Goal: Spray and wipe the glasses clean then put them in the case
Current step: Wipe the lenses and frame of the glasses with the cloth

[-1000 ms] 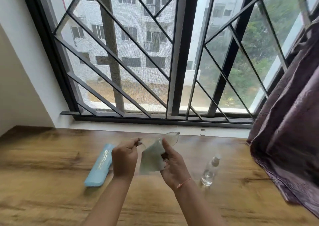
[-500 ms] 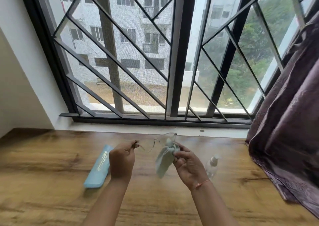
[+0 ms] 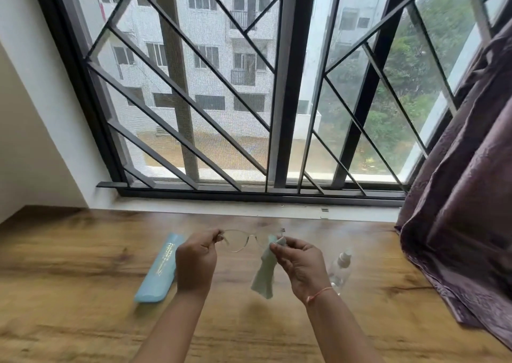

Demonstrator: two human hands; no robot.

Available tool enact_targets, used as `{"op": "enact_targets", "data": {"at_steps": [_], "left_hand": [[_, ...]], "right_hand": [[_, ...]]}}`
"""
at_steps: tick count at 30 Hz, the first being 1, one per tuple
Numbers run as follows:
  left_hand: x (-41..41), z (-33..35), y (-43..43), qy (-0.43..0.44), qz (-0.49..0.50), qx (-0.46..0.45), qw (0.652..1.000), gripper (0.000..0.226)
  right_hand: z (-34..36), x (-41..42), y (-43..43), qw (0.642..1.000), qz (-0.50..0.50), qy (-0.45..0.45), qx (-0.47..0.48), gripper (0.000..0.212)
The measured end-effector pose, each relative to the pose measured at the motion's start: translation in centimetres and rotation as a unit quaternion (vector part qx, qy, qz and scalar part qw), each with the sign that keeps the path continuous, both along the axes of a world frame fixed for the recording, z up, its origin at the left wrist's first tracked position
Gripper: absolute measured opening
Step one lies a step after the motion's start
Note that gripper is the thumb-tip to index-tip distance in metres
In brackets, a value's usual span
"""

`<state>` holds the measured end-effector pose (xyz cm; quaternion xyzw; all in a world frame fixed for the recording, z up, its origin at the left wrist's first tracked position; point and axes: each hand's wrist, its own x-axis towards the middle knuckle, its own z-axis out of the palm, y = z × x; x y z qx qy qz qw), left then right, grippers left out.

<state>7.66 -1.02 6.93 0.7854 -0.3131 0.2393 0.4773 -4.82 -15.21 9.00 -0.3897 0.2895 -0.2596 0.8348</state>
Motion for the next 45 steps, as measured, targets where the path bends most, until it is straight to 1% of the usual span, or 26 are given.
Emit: {"op": "enact_targets", "data": {"at_steps": [2,3,6,8,11,13,14,15,17,19,22,23,25,27,28,29,31,34,36,37,38,40,41,42,43,45], "left_hand": [[0.1,-0.2,0.2,0.005,0.003,-0.001,1.000,0.014],[0.1,-0.3,0.2,0.010,0.004,0.001,1.000,0.016],[0.0,-0.6,0.1,0.025,0.007,-0.001,1.000,0.015],[-0.2,-0.7,-0.2,0.041,0.011,-0.010,0.999,0.019],[-0.6,-0.7,-0.6,0.059,0.012,-0.027,0.998,0.026],[-0.8,-0.7,-0.8,0.071,0.015,-0.042,0.996,0.026],[-0.9,-0.7,-0.8,0.076,0.016,-0.049,0.996,0.025],[-1.0,-0.6,-0.8,0.078,0.016,-0.054,0.995,0.025],[-1.3,-0.6,-0.7,0.077,0.016,-0.057,0.995,0.025],[-1.6,-0.6,-0.6,0.075,0.012,-0.058,0.995,0.024],[-1.6,-0.7,-0.5,0.082,0.016,-0.066,0.994,0.022],[-1.6,-0.7,-0.5,0.087,0.019,-0.068,0.994,0.022],[-1.5,-0.9,-0.6,0.093,0.022,-0.070,0.993,0.023],[-1.5,-0.9,-0.7,0.093,0.019,-0.068,0.993,0.023],[-1.6,-0.9,-0.7,0.091,0.015,-0.065,0.994,0.023],[-1.7,-0.9,-0.7,0.085,0.010,-0.061,0.994,0.022],[-1.8,-0.9,-0.7,0.076,0.004,-0.053,0.996,0.022],[-1.8,-0.9,-0.5,0.070,-0.003,-0.046,0.996,0.023],[-1.8,-0.8,-0.5,0.066,-0.008,-0.042,0.997,0.024],[-1.8,-0.8,-0.5,0.064,-0.011,-0.040,0.997,0.024],[-1.8,-0.8,-0.5,0.062,-0.015,-0.038,0.997,0.024],[-1.8,-0.7,-0.5,0.056,-0.020,-0.036,0.998,0.024],[-1.8,-0.7,-0.5,0.052,-0.021,-0.036,0.998,0.024],[-1.8,-0.6,-0.6,0.049,-0.022,-0.035,0.998,0.024],[-1.9,-0.6,-0.6,0.048,-0.022,-0.035,0.998,0.025],[-1.9,-0.6,-0.6,0.047,-0.022,-0.037,0.998,0.025]], "right_hand": [[0.1,-0.1,-0.1,0.999,-0.041,0.018,-0.014,0.038],[0.0,-0.1,-0.3,0.996,-0.070,0.040,-0.039,0.040],[0.5,0.0,-0.2,0.967,-0.139,0.098,-0.191,0.037],[1.3,0.3,0.3,0.928,-0.146,0.117,-0.322,0.025],[2.0,0.7,1.2,0.827,-0.157,0.122,-0.526,0.011],[1.7,0.8,1.4,0.774,-0.172,0.107,-0.599,0.011],[1.4,0.9,1.4,0.761,-0.179,0.109,-0.614,0.014],[1.0,1.0,1.4,0.756,-0.188,0.117,-0.616,0.017],[0.1,1.2,1.4,0.768,-0.208,0.148,-0.587,0.020],[-0.5,1.5,1.3,0.790,-0.226,0.185,-0.539,0.030],[-0.7,1.3,1.2,0.847,-0.223,0.231,-0.424,0.054],[-0.6,1.2,1.1,0.867,-0.207,0.247,-0.379,0.058],[-0.7,1.2,1.0,0.907,-0.155,0.262,-0.291,0.059],[-0.8,1.3,0.8,0.959,-0.101,0.209,-0.162,0.055],[-0.8,1.3,0.7,0.979,-0.083,0.163,-0.093,0.052],[-0.7,1.4,0.6,0.990,-0.073,0.119,-0.038,0.049],[-0.4,1.3,0.5,0.996,-0.059,0.052,0.033,0.042],[0.2,0.9,0.1,0.996,-0.016,-0.026,0.087,0.030],[0.7,0.8,-0.1,0.993,0.025,-0.036,0.108,0.022],[0.9,0.8,-0.1,0.992,0.040,-0.034,0.114,0.024],[1.2,0.7,0.0,0.991,0.049,-0.035,0.118,0.029],[1.3,0.8,0.2,0.991,0.039,-0.044,0.122,0.048],[1.4,0.9,0.3,0.991,0.028,-0.045,0.121,0.054],[1.5,0.9,0.4,0.992,0.018,-0.044,0.119,0.056],[1.6,1.0,0.5,0.992,0.011,-0.042,0.116,0.054],[1.7,1.1,0.5,0.992,-0.003,-0.042,0.116,0.038]]}}
